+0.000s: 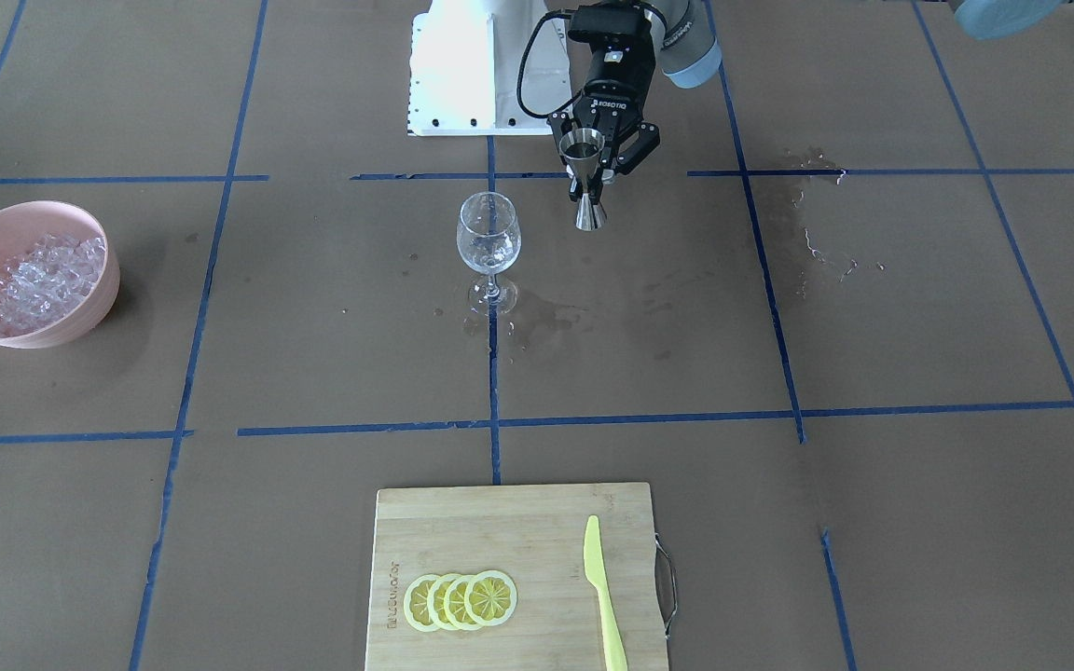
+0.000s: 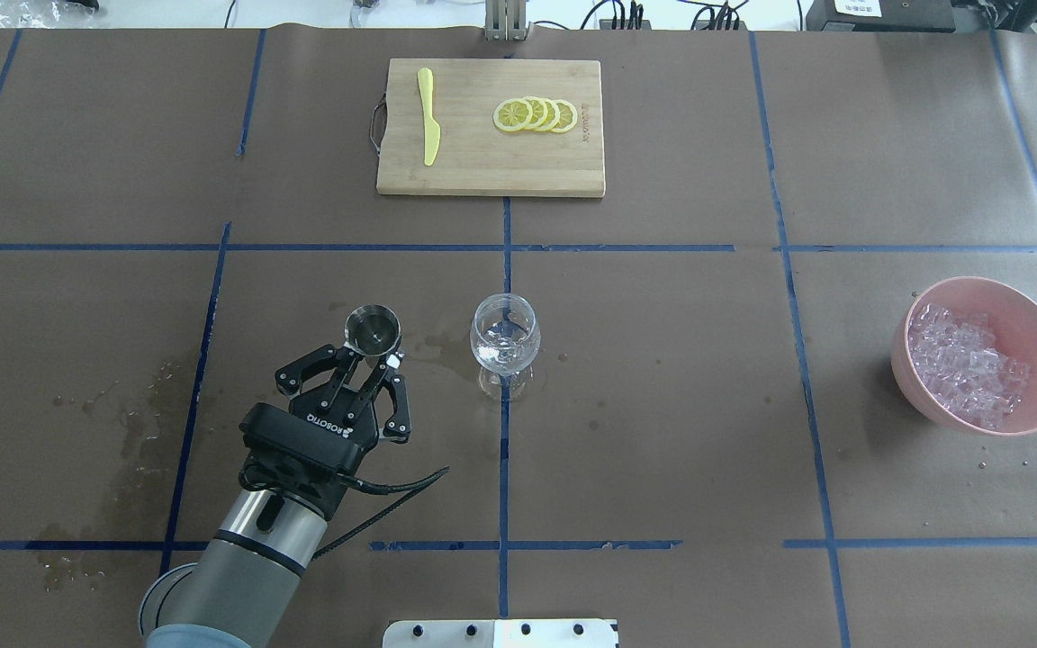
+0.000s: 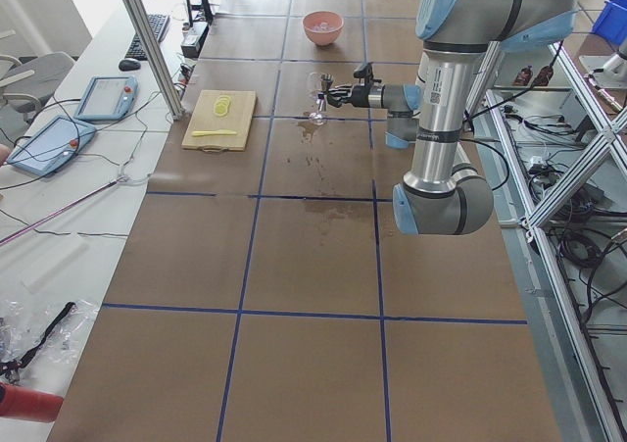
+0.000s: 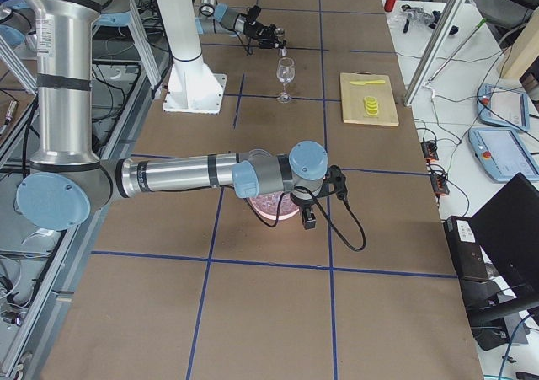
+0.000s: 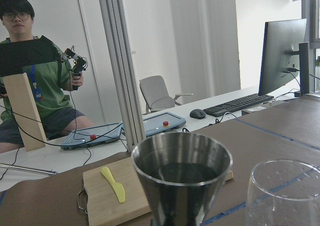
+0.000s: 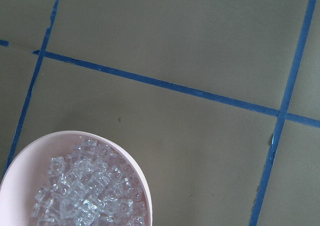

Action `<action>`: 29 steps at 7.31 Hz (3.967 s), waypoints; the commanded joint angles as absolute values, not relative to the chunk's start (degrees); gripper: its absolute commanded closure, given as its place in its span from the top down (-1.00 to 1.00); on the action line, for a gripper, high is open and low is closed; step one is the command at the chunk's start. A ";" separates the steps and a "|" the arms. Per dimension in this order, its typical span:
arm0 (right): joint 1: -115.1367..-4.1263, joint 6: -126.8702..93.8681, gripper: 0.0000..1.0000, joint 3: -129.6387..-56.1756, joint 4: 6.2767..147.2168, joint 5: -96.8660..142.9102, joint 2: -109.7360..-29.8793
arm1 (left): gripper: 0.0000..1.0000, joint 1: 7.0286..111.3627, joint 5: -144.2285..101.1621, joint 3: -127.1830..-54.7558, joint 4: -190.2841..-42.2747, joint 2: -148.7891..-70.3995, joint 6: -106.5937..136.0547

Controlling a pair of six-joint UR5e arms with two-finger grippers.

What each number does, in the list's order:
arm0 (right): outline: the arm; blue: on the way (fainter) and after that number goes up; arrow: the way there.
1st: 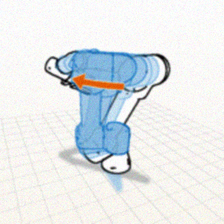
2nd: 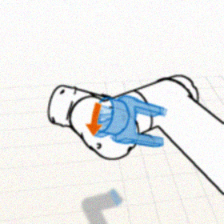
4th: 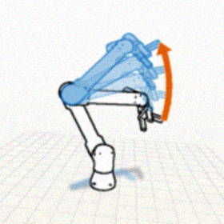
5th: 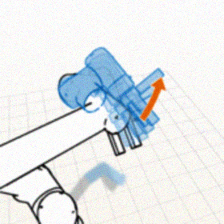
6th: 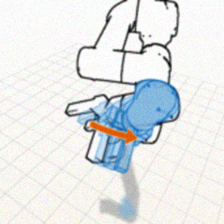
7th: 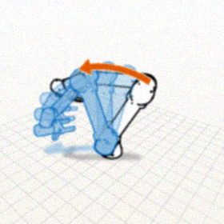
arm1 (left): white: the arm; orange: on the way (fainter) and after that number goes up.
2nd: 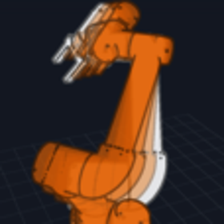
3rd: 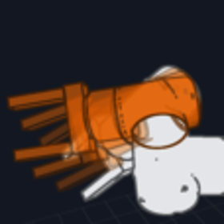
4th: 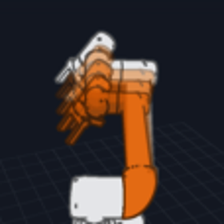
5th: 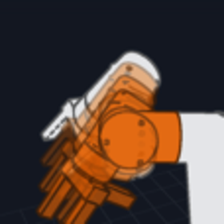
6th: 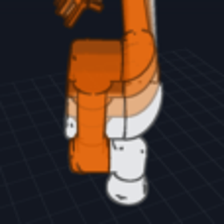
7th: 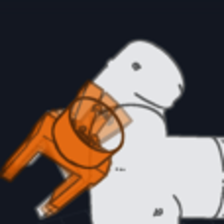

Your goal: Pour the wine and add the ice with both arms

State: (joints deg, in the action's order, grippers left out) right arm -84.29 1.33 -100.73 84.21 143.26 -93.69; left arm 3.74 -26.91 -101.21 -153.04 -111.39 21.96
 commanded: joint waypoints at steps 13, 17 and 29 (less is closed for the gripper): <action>-84.29 1.14 1.00 -100.99 82.97 143.35 -93.69 | -1.00 8.35 -31.55 -103.01 -125.60 -119.00 0.46; -84.29 1.14 1.00 -100.99 82.97 143.35 -93.69 | -1.00 8.79 -31.90 -104.93 -120.71 -119.09 -8.87; -84.29 1.14 1.00 -100.81 83.06 143.44 -94.04 | -1.00 11.25 -42.80 -111.09 -99.08 -121.20 -13.27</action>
State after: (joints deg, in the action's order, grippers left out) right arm -84.29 1.14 -100.89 83.06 143.44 -94.04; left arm 11.06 -42.71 -110.69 -102.06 -120.82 -13.02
